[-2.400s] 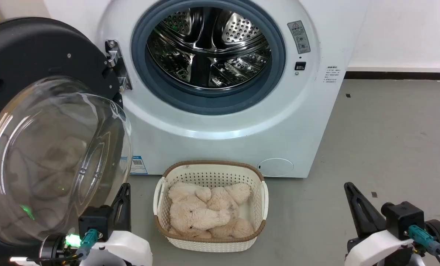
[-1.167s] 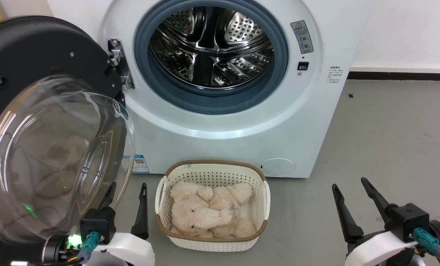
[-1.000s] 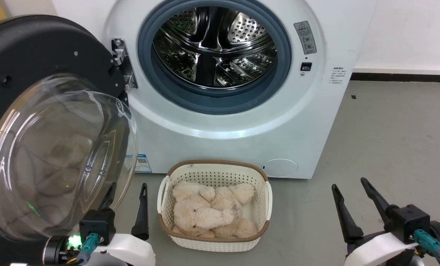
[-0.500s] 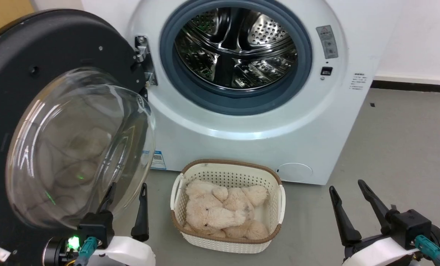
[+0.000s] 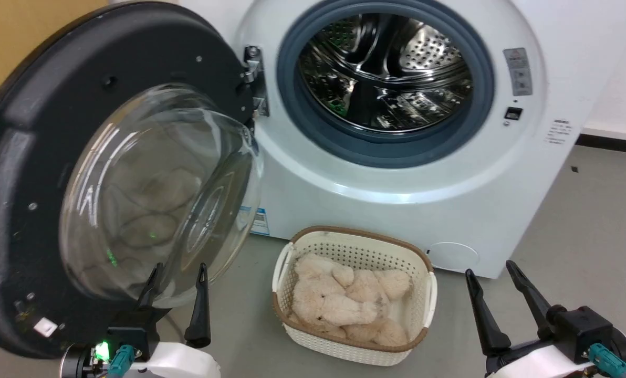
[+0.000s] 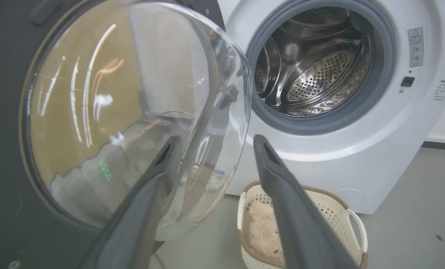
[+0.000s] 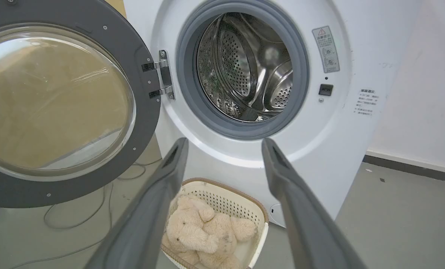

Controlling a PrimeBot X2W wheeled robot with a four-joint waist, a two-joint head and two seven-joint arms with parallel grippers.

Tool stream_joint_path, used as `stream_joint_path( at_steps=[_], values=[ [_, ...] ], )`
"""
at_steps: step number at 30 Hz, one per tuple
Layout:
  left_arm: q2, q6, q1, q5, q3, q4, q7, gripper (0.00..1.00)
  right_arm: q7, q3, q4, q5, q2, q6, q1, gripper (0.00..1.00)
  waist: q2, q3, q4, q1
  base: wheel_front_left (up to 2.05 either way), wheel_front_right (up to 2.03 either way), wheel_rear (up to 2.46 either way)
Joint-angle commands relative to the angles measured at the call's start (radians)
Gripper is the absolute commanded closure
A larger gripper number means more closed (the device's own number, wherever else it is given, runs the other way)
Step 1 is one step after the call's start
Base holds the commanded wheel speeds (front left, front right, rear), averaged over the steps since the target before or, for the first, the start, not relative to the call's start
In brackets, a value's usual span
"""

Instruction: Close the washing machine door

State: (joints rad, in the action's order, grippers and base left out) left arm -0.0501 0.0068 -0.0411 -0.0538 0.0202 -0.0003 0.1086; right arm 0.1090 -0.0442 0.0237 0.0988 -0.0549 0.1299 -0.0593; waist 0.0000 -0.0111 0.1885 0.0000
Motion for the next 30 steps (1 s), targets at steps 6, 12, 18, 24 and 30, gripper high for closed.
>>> stream_joint_path(
  at_steps=[6,12,18,24,30],
  values=[
    [0.000,0.002,-0.018,-0.008,-0.003,-0.008,0.022,0.00,0.022,-0.016,0.005,0.023,-0.003,0.000,-0.014,0.00,0.0000,-0.005,0.056,0.0000,0.00,0.00,0.00],
    [0.000,0.008,-0.025,-0.017,-0.007,-0.017,0.035,0.00,0.034,-0.041,0.003,0.037,-0.011,0.000,-0.008,0.00,0.0000,0.001,0.089,0.0000,0.00,0.00,0.00],
    [0.000,0.017,-0.032,-0.025,-0.011,-0.030,0.045,0.00,0.045,-0.060,-0.001,0.050,-0.021,0.000,0.003,0.00,0.0000,0.009,0.116,0.0000,0.00,0.00,0.00],
    [0.000,0.028,-0.043,-0.034,-0.018,-0.046,0.058,0.00,0.057,-0.084,-0.009,0.068,-0.030,0.001,0.017,0.00,0.0000,0.017,0.145,0.0000,0.00,0.00,0.00],
    [0.000,0.037,-0.052,-0.041,-0.022,-0.059,0.070,0.00,0.070,-0.109,-0.016,0.086,-0.039,0.001,0.029,0.00,0.0000,0.021,0.173,0.0000,0.00,0.00,0.00]
  ],
)
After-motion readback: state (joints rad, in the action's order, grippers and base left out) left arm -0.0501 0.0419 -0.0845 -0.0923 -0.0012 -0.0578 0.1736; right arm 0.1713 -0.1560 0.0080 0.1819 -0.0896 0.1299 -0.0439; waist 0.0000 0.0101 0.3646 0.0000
